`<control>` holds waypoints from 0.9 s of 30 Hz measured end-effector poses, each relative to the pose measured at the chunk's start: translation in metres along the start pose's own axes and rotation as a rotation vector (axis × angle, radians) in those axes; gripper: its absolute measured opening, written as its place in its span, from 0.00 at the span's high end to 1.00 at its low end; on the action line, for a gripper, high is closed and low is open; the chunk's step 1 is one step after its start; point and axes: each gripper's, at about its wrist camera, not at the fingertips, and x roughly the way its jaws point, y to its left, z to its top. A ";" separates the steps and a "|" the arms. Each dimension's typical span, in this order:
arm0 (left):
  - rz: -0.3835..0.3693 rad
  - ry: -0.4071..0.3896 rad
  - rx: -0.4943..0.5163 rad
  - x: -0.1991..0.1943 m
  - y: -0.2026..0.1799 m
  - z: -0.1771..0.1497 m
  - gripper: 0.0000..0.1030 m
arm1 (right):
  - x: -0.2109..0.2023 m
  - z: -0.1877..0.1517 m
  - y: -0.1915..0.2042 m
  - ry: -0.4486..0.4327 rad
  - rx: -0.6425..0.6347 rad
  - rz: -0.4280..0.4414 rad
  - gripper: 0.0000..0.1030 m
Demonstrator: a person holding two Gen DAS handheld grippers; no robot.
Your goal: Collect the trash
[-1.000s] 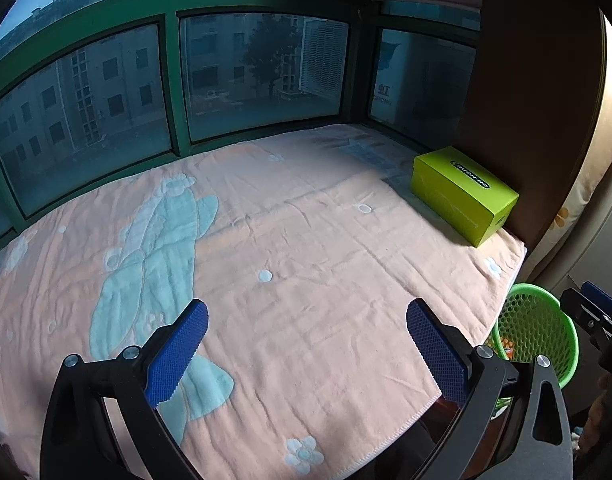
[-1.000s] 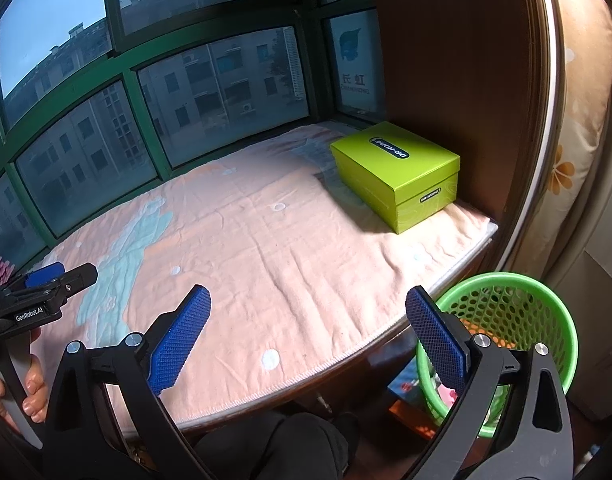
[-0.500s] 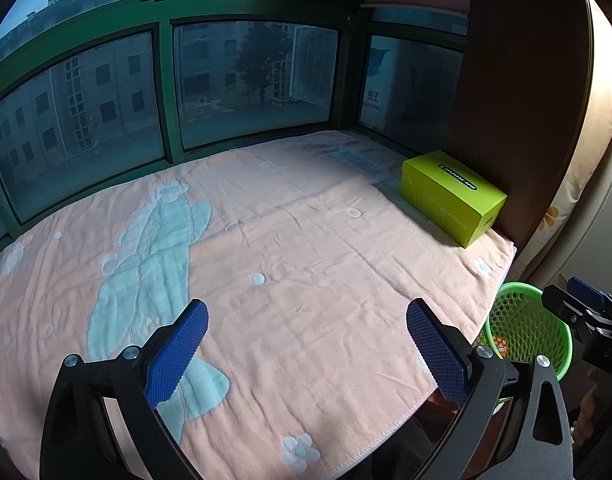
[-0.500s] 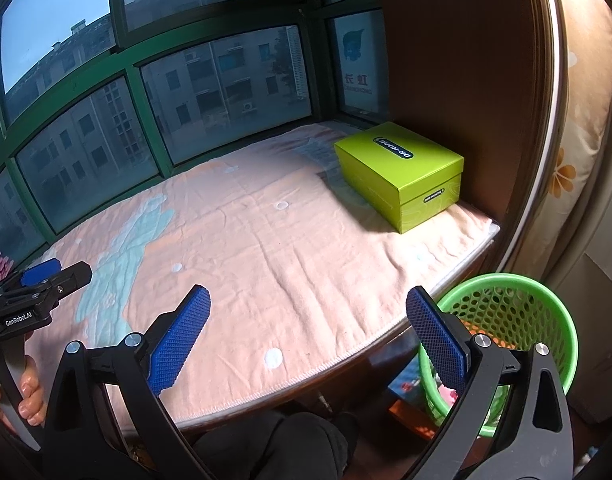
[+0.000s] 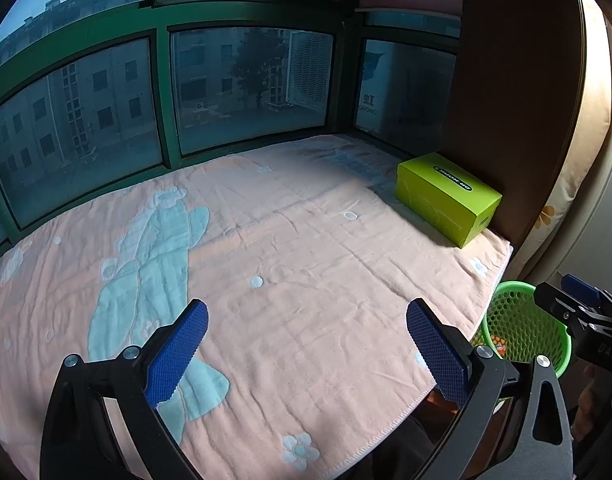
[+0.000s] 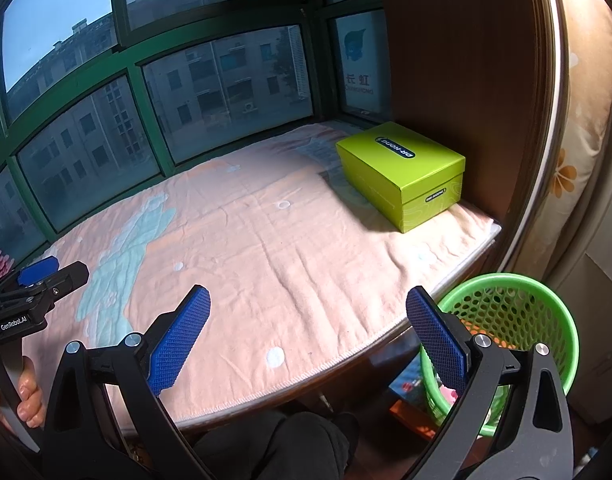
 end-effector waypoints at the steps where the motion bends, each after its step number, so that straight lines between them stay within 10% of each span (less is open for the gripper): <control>1: -0.001 0.000 0.000 0.000 0.000 0.000 0.07 | 0.000 0.000 0.000 -0.001 0.002 0.003 0.06; 27: 0.001 0.003 0.004 0.001 0.000 -0.001 0.07 | 0.004 -0.001 0.001 0.009 0.011 0.012 0.05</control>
